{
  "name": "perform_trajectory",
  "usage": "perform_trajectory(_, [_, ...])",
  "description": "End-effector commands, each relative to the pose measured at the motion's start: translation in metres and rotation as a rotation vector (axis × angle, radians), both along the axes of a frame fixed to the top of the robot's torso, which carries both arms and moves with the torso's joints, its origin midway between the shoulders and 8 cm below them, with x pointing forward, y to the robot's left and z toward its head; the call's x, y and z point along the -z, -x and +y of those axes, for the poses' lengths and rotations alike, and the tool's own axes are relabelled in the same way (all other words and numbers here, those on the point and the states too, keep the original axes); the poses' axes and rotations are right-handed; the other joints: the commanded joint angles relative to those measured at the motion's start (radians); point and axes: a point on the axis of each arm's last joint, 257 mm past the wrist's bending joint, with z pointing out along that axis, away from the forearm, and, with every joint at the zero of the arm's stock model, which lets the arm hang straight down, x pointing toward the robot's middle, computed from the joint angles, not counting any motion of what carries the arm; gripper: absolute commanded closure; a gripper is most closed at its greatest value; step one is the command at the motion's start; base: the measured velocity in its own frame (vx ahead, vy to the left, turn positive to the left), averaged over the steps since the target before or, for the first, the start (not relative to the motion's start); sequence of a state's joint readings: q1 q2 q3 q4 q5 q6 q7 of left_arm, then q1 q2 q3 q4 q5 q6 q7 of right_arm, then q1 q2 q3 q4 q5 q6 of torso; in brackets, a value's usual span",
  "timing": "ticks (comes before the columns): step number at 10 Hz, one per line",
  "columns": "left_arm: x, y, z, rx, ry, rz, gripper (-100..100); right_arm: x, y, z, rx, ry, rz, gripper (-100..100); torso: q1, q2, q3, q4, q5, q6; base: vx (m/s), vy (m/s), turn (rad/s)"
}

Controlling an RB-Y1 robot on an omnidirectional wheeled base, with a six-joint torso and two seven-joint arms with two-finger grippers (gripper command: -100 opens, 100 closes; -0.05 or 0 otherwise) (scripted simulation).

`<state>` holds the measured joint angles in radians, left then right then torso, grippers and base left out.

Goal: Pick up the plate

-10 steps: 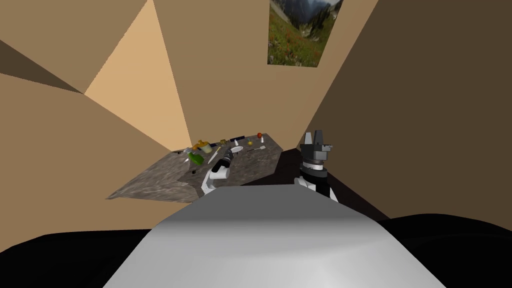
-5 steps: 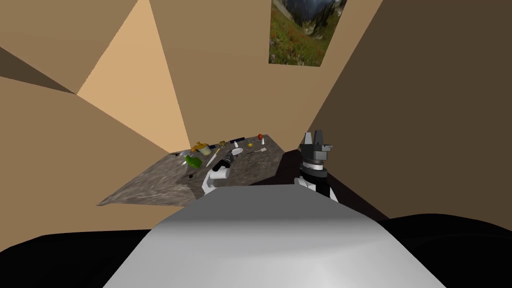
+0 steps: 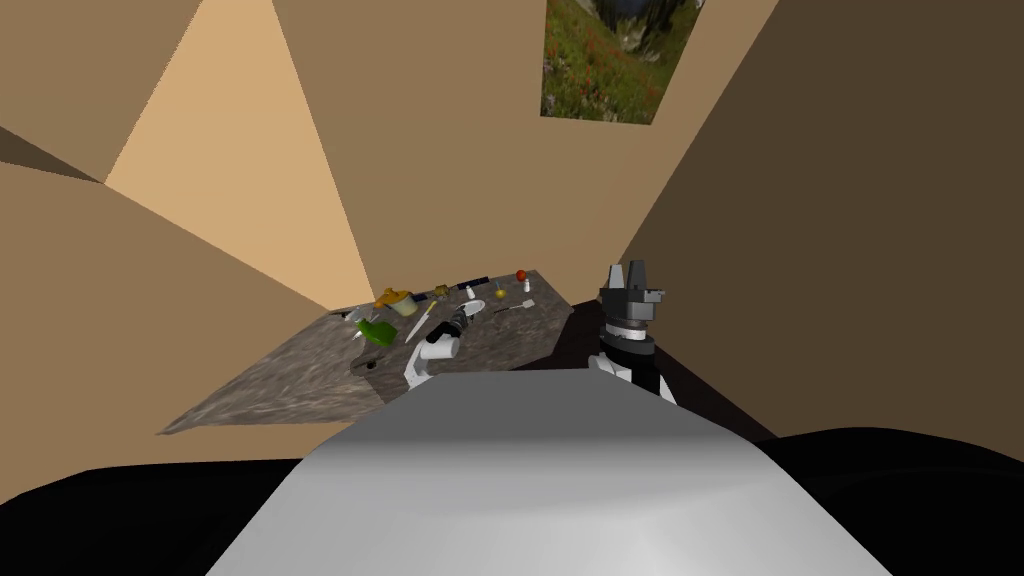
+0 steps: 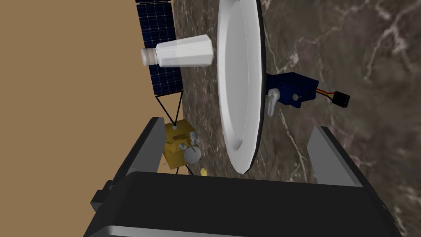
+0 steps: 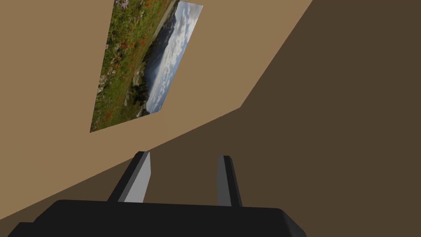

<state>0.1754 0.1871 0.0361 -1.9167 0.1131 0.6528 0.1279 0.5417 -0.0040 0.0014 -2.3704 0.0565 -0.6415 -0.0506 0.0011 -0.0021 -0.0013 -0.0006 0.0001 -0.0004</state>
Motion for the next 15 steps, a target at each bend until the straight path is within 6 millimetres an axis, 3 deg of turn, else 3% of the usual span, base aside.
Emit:
perform_trajectory(1, [0.001,-0.006,0.020,-0.034,-0.006,-0.002,-100,0.000,0.000,0.000,0.000,0.000,0.000,0,0.000,0.000,0.000,0.000,0.000,0.000,-0.031,-0.008,-0.240])
perform_trajectory(9, [0.006,-0.019,0.096,-0.170,-0.002,-0.004,-100,0.000,0.000,0.000,0.000,0.000,0.000,0,-0.001,0.006,0.003,0.001,0.000,0.000,-0.059,-0.012,-0.180])
perform_trajectory(10, [0.006,-0.018,0.092,-0.159,-0.003,-0.004,-100,0.000,0.000,0.000,0.000,0.000,0.000,0,0.000,0.005,0.003,0.001,0.000,0.000,-0.022,-0.003,-0.029])
perform_trajectory(11, [0.006,-0.018,0.093,-0.161,-0.004,-0.004,100,0.000,0.000,0.000,0.000,0.000,0.000,0,0.000,0.004,0.003,0.001,0.000,0.000,0.000,0.000,0.000])
perform_trajectory(15, [0.006,-0.018,0.093,-0.161,-0.001,-0.003,100,0.000,0.000,0.000,0.000,0.000,0.000,0,0.000,0.002,0.002,0.001,-0.001,0.000,-0.001,-0.001,0.000])
